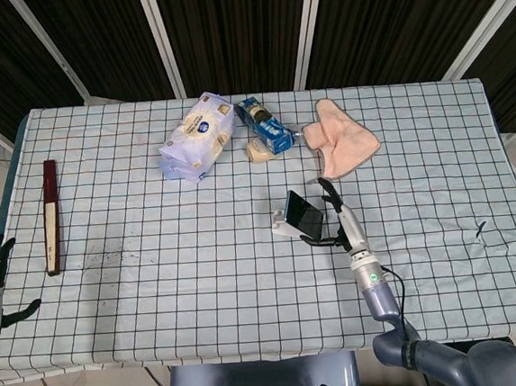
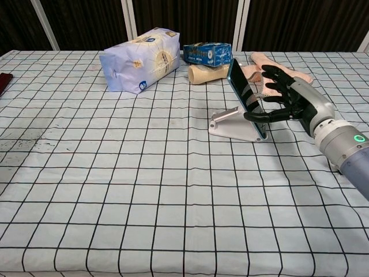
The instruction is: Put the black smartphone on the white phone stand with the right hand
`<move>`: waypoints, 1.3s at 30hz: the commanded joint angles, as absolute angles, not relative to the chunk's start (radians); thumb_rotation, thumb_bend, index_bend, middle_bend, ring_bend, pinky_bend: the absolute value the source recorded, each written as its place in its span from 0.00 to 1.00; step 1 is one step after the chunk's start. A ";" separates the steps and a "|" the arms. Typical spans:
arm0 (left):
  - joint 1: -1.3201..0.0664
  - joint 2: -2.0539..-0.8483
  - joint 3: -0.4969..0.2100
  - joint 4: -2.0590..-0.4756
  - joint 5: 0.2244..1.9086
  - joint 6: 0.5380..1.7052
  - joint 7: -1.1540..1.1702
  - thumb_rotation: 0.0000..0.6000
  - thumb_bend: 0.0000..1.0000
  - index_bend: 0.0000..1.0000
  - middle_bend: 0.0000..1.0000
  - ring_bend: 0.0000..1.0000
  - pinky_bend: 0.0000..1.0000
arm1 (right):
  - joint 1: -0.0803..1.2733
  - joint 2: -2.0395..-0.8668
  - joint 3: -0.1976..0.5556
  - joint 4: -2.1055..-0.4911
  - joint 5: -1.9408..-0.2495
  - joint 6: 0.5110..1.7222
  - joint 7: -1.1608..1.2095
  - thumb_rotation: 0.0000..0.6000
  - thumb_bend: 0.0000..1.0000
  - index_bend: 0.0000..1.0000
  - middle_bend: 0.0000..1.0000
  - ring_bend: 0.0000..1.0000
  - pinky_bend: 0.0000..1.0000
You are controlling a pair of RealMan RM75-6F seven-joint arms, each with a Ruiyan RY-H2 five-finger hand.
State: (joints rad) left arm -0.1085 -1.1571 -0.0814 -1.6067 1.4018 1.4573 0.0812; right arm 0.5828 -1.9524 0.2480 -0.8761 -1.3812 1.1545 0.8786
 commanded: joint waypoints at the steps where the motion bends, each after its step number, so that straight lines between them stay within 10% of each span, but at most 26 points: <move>1: -0.109 -1.156 -0.081 -1.607 1.405 1.458 0.078 1.00 0.00 0.00 0.00 0.00 0.00 | 0.569 -1.930 0.250 -0.908 -1.381 1.174 0.854 1.00 0.01 0.00 0.00 0.00 0.14; 18: -0.105 -1.144 -0.066 -1.608 1.453 1.477 0.055 1.00 0.00 0.00 0.00 0.00 0.00 | 0.405 -1.525 0.266 -1.285 -1.323 1.280 0.525 1.00 0.06 0.00 0.00 0.00 0.14; 28: -0.100 -1.146 -0.059 -1.590 1.489 1.504 0.055 1.00 0.00 0.00 0.00 0.00 0.00 | 0.185 -1.200 0.086 -1.631 -1.382 1.442 0.100 1.00 0.08 0.00 0.00 0.00 0.14; 39: -0.092 -1.149 -0.057 -1.576 1.495 1.519 0.061 1.00 0.00 0.00 0.00 0.00 0.00 | 0.088 -1.122 -0.018 -1.716 -1.428 1.504 -0.161 1.00 0.07 0.00 0.00 0.00 0.14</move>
